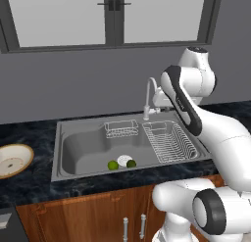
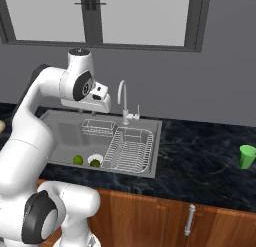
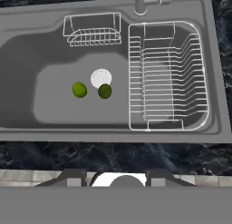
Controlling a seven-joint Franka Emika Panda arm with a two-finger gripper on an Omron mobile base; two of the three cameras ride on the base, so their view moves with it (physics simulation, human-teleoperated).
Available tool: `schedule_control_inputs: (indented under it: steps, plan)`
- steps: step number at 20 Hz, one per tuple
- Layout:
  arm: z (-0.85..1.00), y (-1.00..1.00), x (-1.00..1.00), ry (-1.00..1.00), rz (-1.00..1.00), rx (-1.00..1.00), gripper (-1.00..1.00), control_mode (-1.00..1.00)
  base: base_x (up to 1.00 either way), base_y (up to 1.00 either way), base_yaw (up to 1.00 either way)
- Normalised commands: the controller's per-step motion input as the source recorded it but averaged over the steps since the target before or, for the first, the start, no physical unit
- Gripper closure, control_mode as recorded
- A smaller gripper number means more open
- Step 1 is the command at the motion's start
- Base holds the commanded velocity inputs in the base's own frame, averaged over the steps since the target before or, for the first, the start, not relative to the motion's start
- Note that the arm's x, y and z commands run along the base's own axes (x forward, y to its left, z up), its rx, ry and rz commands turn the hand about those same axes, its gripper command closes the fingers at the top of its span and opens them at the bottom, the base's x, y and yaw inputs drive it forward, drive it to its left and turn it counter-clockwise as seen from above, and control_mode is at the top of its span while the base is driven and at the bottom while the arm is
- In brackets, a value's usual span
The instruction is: Remove the lime and lime from the sink. Then move the bowl and cup from the counter to the sink for washing.
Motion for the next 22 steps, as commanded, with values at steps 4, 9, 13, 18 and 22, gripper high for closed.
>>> schedule_control_inputs:
  steps: [4, 9, 13, 18, 22]
  plan:
    - [0.0, 0.0, -0.02, 0.0, 0.0, 0.0, -1.0, -1.0, 0.0, 0.0, 0.0]
    - [-0.04, 0.09, -0.12, 0.0, 0.0, 0.0, -1.0, -1.0, 0.0, 0.0, 0.0]
    - [-0.05, 0.32, -0.15, 0.0, -0.02, -0.02, -1.0, -1.0, 0.0, 0.0, 0.0]
    - [-0.04, 0.39, -0.11, 0.0, -0.04, -0.02, -1.0, -1.0, 0.0, 0.0, 0.0]
    - [-0.05, 0.42, -0.08, 0.0, -0.03, 0.0, -1.0, -1.0, 0.0, 0.0, 0.0]
